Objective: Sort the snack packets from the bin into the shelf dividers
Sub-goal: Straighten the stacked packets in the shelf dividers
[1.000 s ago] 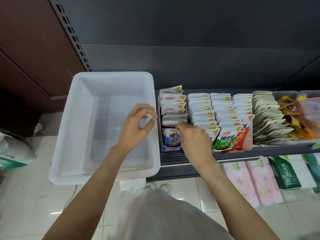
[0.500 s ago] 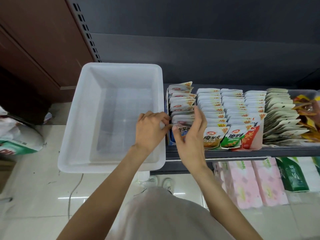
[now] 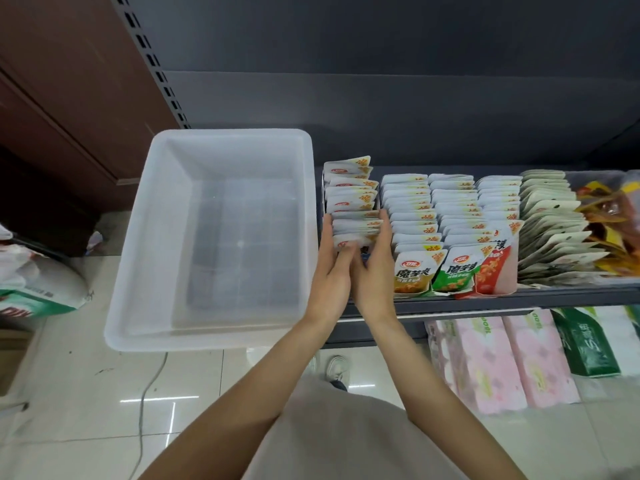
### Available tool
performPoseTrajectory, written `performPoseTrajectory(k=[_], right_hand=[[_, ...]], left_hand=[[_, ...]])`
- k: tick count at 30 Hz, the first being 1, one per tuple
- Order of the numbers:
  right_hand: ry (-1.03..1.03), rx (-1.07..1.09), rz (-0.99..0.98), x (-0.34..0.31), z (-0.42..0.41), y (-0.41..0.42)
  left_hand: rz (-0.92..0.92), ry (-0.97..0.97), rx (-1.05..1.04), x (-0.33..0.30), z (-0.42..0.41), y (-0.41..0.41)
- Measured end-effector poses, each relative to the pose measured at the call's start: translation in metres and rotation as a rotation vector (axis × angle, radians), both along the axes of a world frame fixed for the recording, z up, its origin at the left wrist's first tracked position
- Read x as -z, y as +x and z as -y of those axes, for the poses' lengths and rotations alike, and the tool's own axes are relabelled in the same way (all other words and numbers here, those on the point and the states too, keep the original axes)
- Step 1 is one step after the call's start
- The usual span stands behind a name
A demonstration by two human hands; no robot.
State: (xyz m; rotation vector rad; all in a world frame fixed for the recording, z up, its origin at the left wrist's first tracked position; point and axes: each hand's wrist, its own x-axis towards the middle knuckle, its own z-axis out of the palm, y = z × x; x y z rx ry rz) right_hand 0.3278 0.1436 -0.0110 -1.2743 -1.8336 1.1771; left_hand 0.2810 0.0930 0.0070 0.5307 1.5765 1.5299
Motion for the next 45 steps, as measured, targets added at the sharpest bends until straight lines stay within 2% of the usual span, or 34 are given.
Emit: performPoseTrajectory(k=[5,9,12,19,22,26,31,35,39,43,45], right_hand=[[0.035,-0.052,0.064,-0.014,-0.007,-0.005],[-0.009,-0.037,-0.01,-0.017,-0.008,-0.013],[-0.051,-0.035,-0.084,-0.023,-0.01,-0.009],[-0.131,-0.041,-0.08,-0.026,-0.019,-0.009],[-0.128,-0.018,-0.08,-0.026,-0.02,-0.014],[-0.104,-0.054,0.01,-0.03,-0.028,-0.017],[-0.057,-0.132,0.135,-0.037,-0.032,-0.018],[0.069,-0.247,0.309,-0.053,-0.039,-0.021],[0.223,-0.375,0.381,-0.074,-0.063,-0.005],[0.162,-0.628,0.512,-0.08,-0.082,0.015],[0.212,-0.716,0.597,-0.078,-0.09,0.014]], left_hand=[[-0.112,0.052,0.002,-0.01,-0.002,-0.007],[-0.068,-0.026,-0.024,0.001,-0.013,-0.01],[-0.031,0.02,-0.084,0.007,-0.019,-0.01],[-0.113,0.048,-0.197,0.013,-0.035,-0.013],[-0.068,0.058,-0.183,0.015,-0.039,-0.017],[0.007,0.057,-0.19,0.013,-0.04,-0.022],[-0.057,0.015,-0.18,0.012,-0.044,-0.03],[-0.183,0.02,-0.149,0.011,-0.048,-0.038],[-0.252,0.027,-0.105,0.01,-0.048,-0.044],[-0.384,0.022,-0.043,0.013,-0.055,-0.054],[-0.457,0.007,-0.011,0.014,-0.062,-0.064]])
